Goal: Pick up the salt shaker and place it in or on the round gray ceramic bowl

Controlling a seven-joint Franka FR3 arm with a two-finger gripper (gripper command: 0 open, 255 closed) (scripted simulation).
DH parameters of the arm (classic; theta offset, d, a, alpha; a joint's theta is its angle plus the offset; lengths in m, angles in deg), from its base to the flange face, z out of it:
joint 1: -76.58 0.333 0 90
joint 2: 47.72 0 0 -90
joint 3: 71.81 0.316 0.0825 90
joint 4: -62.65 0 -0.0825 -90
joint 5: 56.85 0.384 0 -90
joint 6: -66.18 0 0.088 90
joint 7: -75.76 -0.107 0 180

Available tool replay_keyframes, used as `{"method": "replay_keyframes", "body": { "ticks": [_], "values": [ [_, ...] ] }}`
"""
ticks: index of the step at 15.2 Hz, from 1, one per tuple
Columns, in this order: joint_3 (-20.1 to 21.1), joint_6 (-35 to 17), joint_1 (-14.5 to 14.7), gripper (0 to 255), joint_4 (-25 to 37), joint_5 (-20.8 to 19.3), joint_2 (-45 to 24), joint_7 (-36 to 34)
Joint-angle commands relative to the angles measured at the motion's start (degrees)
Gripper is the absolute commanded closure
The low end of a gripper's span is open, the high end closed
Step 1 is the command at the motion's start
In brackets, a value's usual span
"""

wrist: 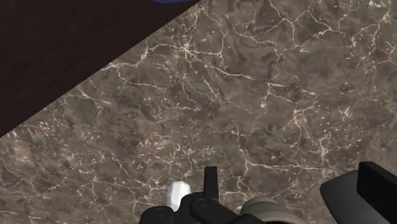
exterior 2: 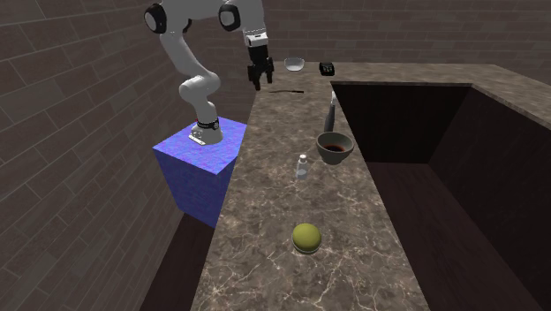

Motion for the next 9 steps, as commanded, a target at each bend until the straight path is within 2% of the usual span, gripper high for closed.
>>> {"method": "replay_keyframes", "body": {
  "ticks": [1,9],
  "values": [
    [-0.8,-3.5,-0.3,0,0.2,-0.4,-3.3,0.8],
    [-3.5,-14.8,-1.0,0,5.1,-0.6,-18.5,3.8]
  ]
}}
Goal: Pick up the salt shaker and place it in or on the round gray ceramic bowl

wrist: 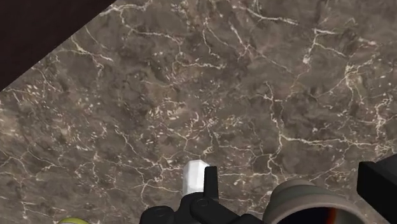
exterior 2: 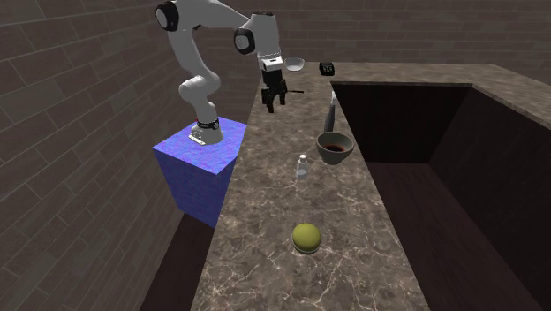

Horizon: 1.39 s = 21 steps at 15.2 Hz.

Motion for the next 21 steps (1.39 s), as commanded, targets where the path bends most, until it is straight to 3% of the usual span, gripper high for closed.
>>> {"method": "replay_keyframes", "body": {
  "ticks": [1,9,16,21],
  "values": [
    [-0.7,-2.6,-0.2,0,2.0,0.2,-4.3,0.8],
    [-2.5,-9.8,-1.4,0,12.4,2.4,-20.9,4.4],
    [-2.8,-12.4,-3.4,0,25.3,5.1,-35.6,7.1],
    [-2.6,-15.0,-3.8,0,25.2,5.7,-38.3,7.5]
  ]
}}
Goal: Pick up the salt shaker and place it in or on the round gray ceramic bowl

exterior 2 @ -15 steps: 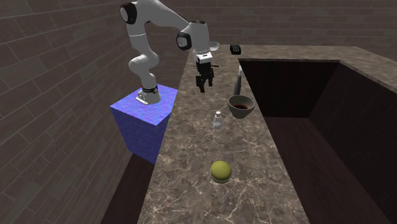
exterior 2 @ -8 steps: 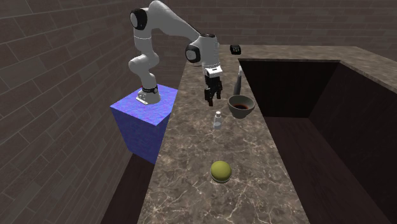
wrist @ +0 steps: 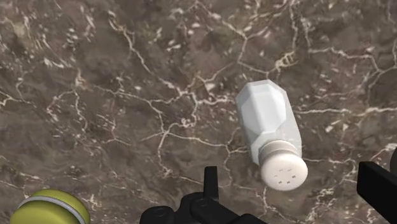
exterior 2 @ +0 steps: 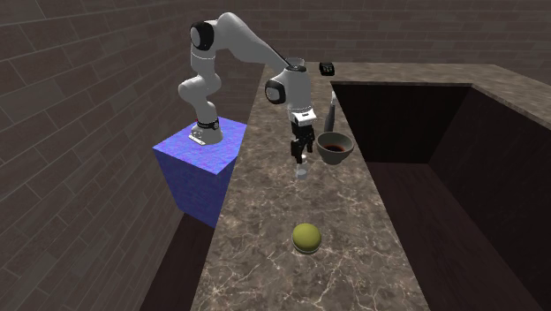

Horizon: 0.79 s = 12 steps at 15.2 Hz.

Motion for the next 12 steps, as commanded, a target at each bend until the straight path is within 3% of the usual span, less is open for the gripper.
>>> {"method": "replay_keyframes", "body": {
  "ticks": [1,10,11,12],
  "values": [
    [0.1,-1.0,-0.1,0,0.2,0.3,-1.2,0.2],
    [0.2,-1.8,-0.3,0,0.2,0.5,-2.1,0.3],
    [0.2,-1.8,-0.3,255,0.2,0.5,-2.1,0.3],
    [0.2,-1.8,-0.3,255,0.2,0.5,-2.1,0.3]
  ]
}}
